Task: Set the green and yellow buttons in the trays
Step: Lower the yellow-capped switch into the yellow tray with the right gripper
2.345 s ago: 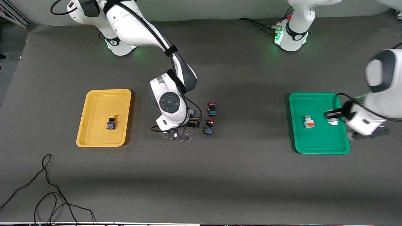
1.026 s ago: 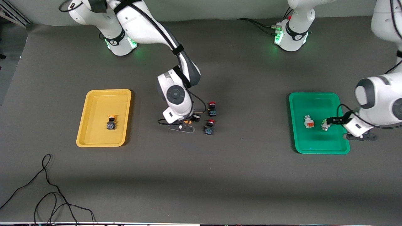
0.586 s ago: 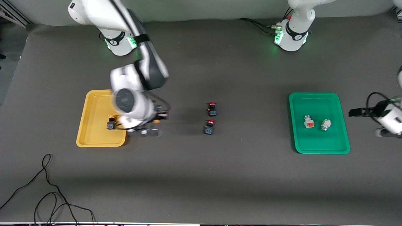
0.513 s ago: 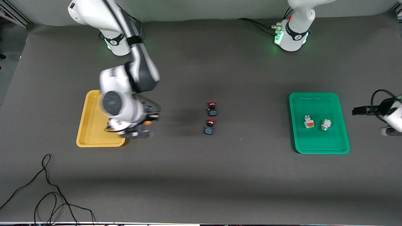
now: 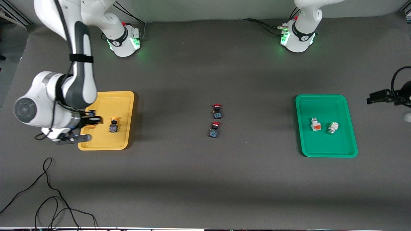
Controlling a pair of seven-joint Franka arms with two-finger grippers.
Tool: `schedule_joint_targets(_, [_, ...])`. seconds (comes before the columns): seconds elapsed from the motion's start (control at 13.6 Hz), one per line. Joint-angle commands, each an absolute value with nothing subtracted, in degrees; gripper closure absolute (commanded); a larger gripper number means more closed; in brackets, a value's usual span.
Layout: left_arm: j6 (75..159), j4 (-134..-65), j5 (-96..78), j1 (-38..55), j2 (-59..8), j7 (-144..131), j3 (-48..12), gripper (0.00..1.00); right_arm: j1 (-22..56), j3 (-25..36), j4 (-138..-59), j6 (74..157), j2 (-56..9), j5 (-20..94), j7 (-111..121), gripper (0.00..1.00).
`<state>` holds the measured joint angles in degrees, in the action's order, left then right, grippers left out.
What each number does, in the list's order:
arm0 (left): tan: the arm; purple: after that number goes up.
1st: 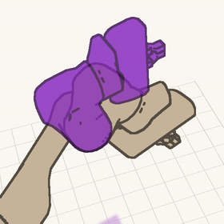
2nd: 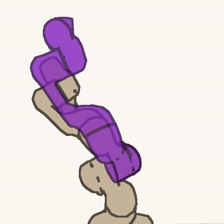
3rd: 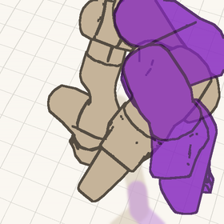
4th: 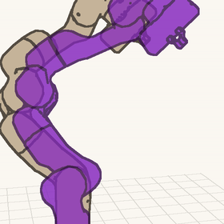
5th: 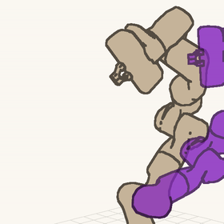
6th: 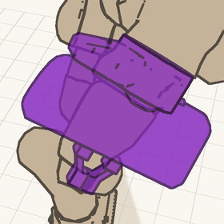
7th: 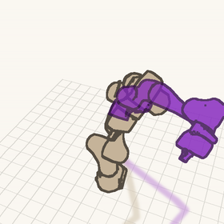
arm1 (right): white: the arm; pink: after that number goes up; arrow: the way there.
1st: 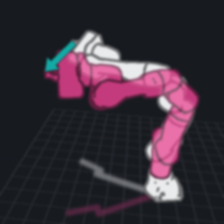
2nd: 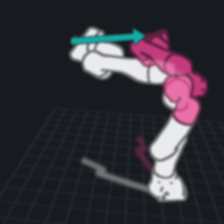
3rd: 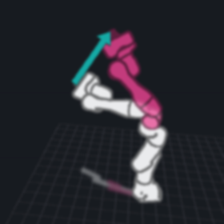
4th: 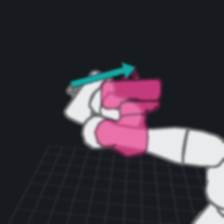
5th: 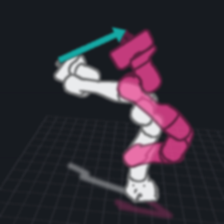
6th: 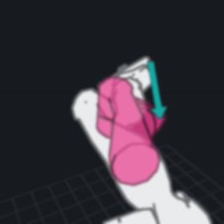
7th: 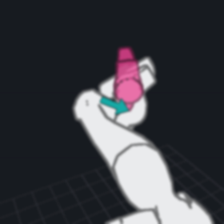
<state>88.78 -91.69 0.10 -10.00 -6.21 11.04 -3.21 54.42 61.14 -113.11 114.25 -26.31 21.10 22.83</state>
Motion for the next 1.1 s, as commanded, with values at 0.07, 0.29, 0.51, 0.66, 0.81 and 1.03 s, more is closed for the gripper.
schedule_joint_targets(0.07, [87.01,-92.99,-0.26,-3.80,-1.33,4.68,-2.38,0.00,54.94,61.52,-125.57,131.18,-25.92,22.85,29.78,1.00])
schedule_joint_targets(0.29, [85.52,-92.29,-0.26,0.69,-0.62,2.37,-1.85,0.00,50.12,58.73,-126.65,133.77,-30.48,33.96,39.76,1.00])
schedule_joint_targets(0.51, [85.52,-91.32,-0.35,1.76,-0.62,1.93,-1.49,0.00,46.59,55.11,-126.13,133.77,-37.24,50.93,53.14,1.00])
schedule_joint_targets(0.66, [85.60,-91.32,-0.35,1.50,-0.79,2.11,-1.58,0.00,47.20,55.02,-125.60,133.68,-38.15,52.29,53.18,1.00])
schedule_joint_targets(0.81, [85.69,-91.32,-0.35,1.58,-0.79,2.02,-1.67,0.00,47.29,55.02,-124.55,133.33,-38.14,52.21,52.91,1.00])
schedule_joint_targets(1.03, [85.78,-91.32,-0.35,1.85,-0.88,2.02,-1.93,0.00,47.37,55.02,-124.28,133.24,-37.79,51.94,53.70,0.00])
